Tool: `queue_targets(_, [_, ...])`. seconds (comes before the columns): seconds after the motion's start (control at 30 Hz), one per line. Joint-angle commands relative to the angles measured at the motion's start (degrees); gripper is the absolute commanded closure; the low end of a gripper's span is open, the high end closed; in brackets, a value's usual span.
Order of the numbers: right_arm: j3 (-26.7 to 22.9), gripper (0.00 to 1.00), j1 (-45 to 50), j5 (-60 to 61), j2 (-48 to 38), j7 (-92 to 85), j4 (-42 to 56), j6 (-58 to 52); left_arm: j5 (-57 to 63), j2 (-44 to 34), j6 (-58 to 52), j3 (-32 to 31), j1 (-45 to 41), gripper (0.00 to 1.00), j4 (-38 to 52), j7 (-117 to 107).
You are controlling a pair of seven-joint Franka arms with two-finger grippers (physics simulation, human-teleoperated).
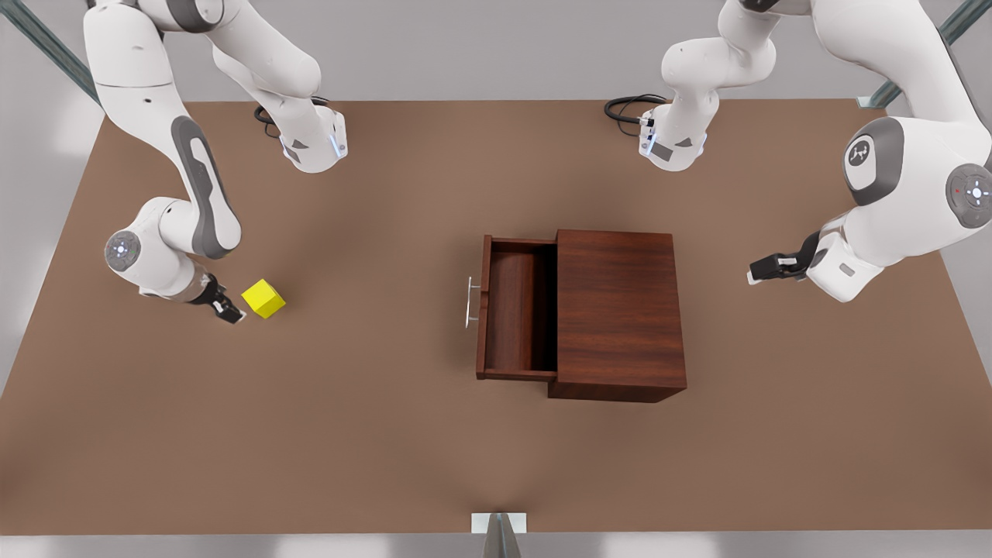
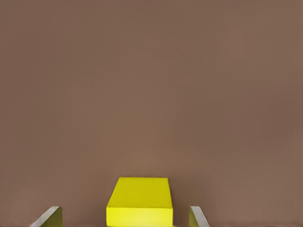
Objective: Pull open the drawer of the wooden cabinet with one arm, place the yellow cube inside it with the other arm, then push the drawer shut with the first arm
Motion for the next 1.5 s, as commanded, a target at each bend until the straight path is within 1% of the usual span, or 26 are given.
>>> queue_targets(0.0, [0.01,0.00,-0.08,0.03,0.28,-9.14,-0.23,-0.76,0.05,-0.11,0.13,-0.03,-0.07,0.00,0.02,9.35])
queue_targets(0.5, [0.10,0.00,1.24,-0.49,6.61,-9.58,-0.06,2.31,0.23,-0.03,0.22,-0.38,-0.51,0.00,0.29,9.27])
queue_targets(0.73, [0.10,0.00,1.59,-0.58,8.28,-9.23,0.03,2.40,0.31,0.50,0.39,-0.47,-0.60,0.00,0.90,9.35])
queue_targets(1.0, [0.10,0.01,1.51,-0.58,7.93,-9.14,-0.15,1.52,1.37,0.32,0.39,-0.47,-1.30,0.00,0.82,9.35])
queue_targets(1.03, [0.10,0.05,1.42,-0.58,7.76,-9.14,-0.15,1.26,2.25,0.32,0.39,-0.47,-1.91,0.00,0.82,9.35])
queue_targets(1.1, [0.10,0.09,1.42,-0.58,7.67,-9.14,-0.15,1.00,2.25,0.32,0.39,-0.47,-1.91,0.00,0.82,9.35])
queue_targets(1.13, [0.10,0.15,1.42,-0.58,7.67,-9.14,-0.15,1.00,2.25,0.32,0.30,-0.38,-1.91,0.00,0.73,9.35])
queue_targets(1.17, [0.10,0.19,1.42,-0.58,7.67,-9.14,-0.15,0.91,2.25,0.24,0.22,-0.38,-1.91,0.00,0.73,9.35])
queue_targets(1.23, [0.10,0.35,1.42,-0.58,7.58,-9.23,-0.15,0.82,2.25,0.15,0.13,-0.38,-1.83,0.00,0.46,9.35])
queue_targets(1.3, [0.10,0.37,1.42,-0.67,7.41,-9.14,0.12,0.03,2.25,0.15,0.13,-0.12,-1.74,0.00,0.46,9.44])
queue_targets(1.33, [-0.08,0.43,1.07,-0.67,6.26,-9.06,0.47,-1.37,2.25,0.24,0.22,-0.03,-1.74,0.00,0.46,9.44])
queue_targets(1.4, [-0.08,0.48,1.07,-0.58,5.47,-8.88,0.82,-1.73,2.25,0.06,0.13,-0.12,-1.74,0.00,0.29,9.44])
queue_targets(1.43, [-0.08,0.47,1.07,-0.58,4.95,-8.79,0.91,-1.82,2.25,0.06,0.13,-0.12,-1.74,0.00,0.29,9.44])
queue_targets(1.47, [-0.08,0.47,1.33,-0.58,4.42,-7.91,2.14,-4.27,2.25,0.15,0.22,-0.12,-1.74,0.00,0.38,9.44])
